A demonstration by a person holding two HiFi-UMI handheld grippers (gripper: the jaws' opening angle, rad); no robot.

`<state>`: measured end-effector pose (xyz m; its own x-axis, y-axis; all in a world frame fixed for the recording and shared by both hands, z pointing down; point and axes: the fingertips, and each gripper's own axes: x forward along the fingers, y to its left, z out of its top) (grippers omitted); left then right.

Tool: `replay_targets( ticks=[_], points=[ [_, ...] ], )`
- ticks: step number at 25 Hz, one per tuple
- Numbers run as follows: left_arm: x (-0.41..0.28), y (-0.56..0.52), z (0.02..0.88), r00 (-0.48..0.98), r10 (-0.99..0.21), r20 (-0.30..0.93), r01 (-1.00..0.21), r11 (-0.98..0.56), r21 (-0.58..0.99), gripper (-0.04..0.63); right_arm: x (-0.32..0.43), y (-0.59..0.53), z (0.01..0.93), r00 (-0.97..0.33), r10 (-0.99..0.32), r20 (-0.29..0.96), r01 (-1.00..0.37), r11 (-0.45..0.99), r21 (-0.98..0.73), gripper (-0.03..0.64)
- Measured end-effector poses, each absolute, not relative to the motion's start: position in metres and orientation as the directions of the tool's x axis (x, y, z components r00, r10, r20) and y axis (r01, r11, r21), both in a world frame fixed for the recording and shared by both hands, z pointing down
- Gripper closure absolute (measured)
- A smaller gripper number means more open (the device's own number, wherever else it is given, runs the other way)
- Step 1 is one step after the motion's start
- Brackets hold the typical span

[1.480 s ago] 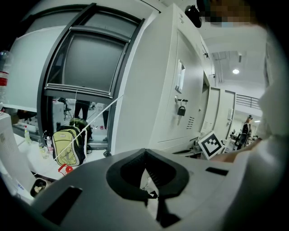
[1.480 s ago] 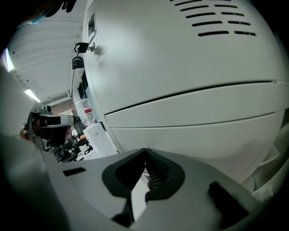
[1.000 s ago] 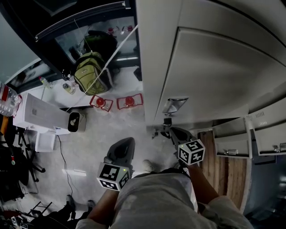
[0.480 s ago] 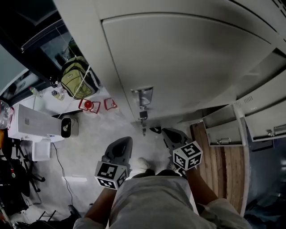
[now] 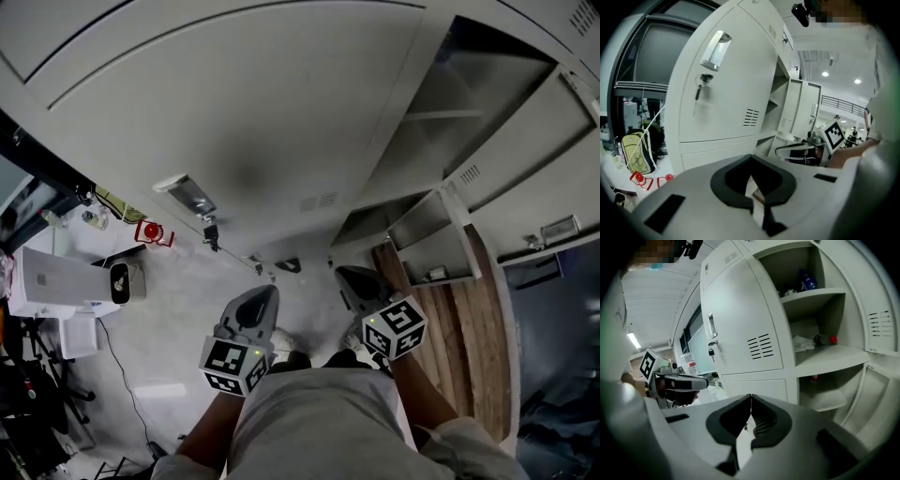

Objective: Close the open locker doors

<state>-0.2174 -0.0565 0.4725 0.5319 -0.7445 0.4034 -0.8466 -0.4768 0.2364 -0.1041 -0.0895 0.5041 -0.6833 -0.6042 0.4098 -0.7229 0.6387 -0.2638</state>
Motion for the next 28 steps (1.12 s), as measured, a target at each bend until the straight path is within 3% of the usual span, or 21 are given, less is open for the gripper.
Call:
replay_targets(
  ticks=[28],
  points=[
    [0.047,-0.064,0.473,0.697,-0.606,0.382,-0.711,-0.652,0.263,0.581,0.194,-0.063,0.494,-0.458,-0.785,0.417,-0.889,0.394,-0.234,0.589]
  ],
)
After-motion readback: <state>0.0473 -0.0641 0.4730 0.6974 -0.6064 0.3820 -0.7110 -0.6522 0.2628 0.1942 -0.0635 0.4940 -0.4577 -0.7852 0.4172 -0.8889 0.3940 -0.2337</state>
